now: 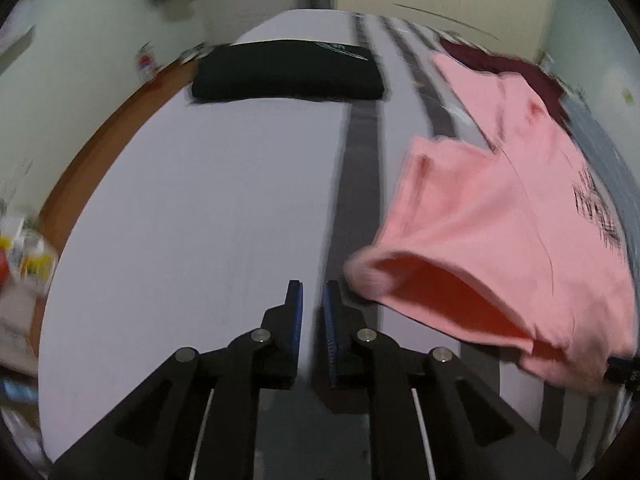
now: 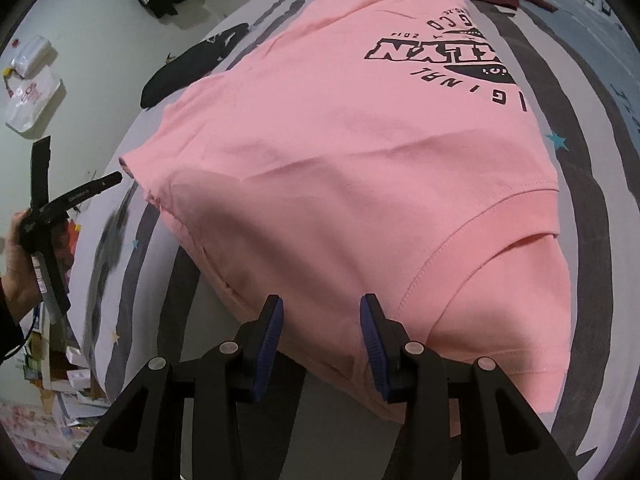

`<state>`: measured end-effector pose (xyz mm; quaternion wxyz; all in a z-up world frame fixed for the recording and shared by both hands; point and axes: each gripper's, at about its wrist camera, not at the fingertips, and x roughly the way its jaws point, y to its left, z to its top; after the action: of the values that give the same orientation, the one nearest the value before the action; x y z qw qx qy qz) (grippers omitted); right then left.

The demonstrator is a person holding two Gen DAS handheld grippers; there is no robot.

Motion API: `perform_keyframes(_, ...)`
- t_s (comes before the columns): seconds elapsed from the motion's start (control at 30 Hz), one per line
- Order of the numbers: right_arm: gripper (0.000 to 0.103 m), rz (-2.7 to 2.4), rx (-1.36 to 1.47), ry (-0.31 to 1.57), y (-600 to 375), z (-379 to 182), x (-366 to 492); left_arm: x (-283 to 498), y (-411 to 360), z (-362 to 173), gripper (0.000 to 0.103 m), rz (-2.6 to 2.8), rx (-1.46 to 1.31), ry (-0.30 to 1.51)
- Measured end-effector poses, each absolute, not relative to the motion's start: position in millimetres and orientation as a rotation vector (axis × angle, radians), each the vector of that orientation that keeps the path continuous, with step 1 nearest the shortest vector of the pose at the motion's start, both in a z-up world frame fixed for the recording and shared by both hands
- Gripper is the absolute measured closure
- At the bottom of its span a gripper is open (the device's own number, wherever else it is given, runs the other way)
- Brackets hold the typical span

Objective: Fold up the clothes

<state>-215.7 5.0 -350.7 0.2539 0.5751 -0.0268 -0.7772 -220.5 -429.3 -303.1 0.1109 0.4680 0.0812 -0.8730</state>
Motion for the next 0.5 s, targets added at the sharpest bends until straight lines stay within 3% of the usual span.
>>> perform_keyframes(0.13, 0.066, -2.101, 1.564, -0.075, 6, -348, -219, -237, -428, -290, 0.092, -2.610, 1.347, 0.278)
perform_keyframes(0.3, 0.066, -2.103, 1.557, -0.076, 5, -342, -220, -290, -401, -284, 0.073, -2.745, 1.389, 0.301)
perform_keyframes(0.5, 0.066, -2.145, 1.511, -0.123, 20, -330, -231, -354, -364, -305, 0.073, -2.798, 1.472, 0.197)
